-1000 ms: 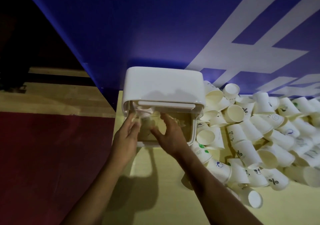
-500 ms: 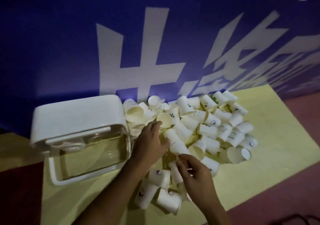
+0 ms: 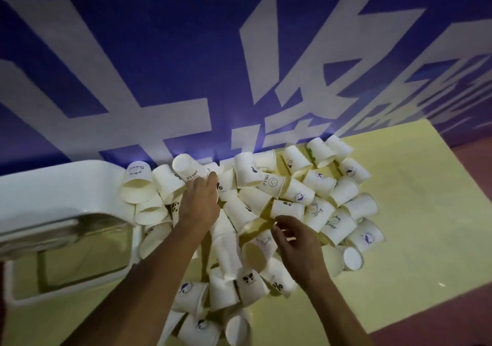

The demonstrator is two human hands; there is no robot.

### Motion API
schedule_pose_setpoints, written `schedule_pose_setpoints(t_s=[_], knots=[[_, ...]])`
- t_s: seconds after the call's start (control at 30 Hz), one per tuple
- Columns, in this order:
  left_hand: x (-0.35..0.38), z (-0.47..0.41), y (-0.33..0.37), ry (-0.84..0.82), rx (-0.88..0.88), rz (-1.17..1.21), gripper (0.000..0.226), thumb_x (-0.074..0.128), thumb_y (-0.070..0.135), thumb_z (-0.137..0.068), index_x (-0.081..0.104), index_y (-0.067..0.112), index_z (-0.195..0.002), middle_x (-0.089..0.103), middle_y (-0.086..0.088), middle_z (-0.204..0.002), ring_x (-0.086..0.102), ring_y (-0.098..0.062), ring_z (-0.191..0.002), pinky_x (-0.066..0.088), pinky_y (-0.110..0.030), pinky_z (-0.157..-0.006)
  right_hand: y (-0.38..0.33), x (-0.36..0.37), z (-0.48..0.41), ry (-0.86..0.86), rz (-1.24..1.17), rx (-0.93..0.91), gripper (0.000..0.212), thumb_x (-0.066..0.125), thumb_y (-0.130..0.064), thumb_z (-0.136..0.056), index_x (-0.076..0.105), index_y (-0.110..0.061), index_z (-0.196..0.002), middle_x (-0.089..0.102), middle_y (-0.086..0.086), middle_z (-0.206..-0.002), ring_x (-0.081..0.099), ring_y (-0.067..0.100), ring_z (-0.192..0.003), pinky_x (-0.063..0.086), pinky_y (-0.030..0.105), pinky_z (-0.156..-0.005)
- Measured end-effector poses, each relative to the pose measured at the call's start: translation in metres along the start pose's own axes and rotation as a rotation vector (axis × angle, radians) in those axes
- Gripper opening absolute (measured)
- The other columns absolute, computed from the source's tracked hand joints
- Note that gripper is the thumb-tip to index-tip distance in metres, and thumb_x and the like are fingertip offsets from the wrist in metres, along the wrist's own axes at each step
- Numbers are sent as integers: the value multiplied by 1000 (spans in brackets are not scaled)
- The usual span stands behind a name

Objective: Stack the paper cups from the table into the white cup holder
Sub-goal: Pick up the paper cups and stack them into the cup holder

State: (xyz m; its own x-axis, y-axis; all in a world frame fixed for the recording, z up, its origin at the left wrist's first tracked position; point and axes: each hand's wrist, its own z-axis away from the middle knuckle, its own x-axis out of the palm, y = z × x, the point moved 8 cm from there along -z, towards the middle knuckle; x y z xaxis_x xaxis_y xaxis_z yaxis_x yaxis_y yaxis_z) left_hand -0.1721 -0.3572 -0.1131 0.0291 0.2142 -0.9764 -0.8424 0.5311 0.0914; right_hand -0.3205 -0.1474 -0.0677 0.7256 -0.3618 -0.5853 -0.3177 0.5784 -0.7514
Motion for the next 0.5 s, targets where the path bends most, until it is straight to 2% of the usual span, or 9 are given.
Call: schedule_pose_setpoints(t_s=[0.03,0.1,0.17,0.23,0.33,0.4,0.5], knots=[[0,1,0,-16,-5,-10,54,71,22,-81,41,22,-126,64,-6,-110,58,-24,-101,46,-34,-92,-2,2,-16,-13,15,-18,23,68,-33,-96,70,-25,-117,66,-24,-95,64,-8,-87,49,9,-69],[-4,6,2,-62,-6,-15,57,70,18,-82,41,21,-130,62,-7,-117,55,-25,-107,44,-34,-96,-8,9,-47,-42,44,-35,38,68,-43,-94,66,-22,-125,67,-15,-104,64,0,-89,56,25,-80],[-12,11,6,-97,-6,-1,60,69,16,-85,40,19,-138,56,-7,-127,53,-25,-113,45,-34,-98,-13,22,-76,-68,80,-19,56,68,-53,-90,58,-21,-136,64,-5,-122,62,11,-105,56,39,-92],[-23,14,7,-81,-53,107,70,73,20,-86,36,19,-145,51,-6,-134,55,-26,-116,50,-36,-94,-19,36,-102,-84,138,1,74,70,-61,-85,52,-18,-142,55,3,-134,55,21,-121,51,42,-99],[-43,29,3,13,-146,335,81,81,26,-81,35,22,-148,47,-3,-142,54,-26,-124,53,-39,-95,-24,58,-128,-137,263,46,93,66,-77,-77,51,-13,-142,47,11,-141,47,29,-130,46,46,-105],[-54,44,-1,86,-204,447,81,83,26,-79,40,21,-146,46,-2,-144,52,-26,-127,52,-39,-99,-24,69,-134,-153,327,68,96,60,-83,-76,56,-9,-137,48,15,-139,47,32,-129,43,45,-106],[-57,63,-10,147,-314,568,78,86,34,-75,45,21,-141,49,0,-138,55,-25,-121,53,-36,-91,-24,73,-133,-96,326,83,91,60,-79,-80,58,-5,-133,50,16,-136,45,32,-128,40,44,-107]])
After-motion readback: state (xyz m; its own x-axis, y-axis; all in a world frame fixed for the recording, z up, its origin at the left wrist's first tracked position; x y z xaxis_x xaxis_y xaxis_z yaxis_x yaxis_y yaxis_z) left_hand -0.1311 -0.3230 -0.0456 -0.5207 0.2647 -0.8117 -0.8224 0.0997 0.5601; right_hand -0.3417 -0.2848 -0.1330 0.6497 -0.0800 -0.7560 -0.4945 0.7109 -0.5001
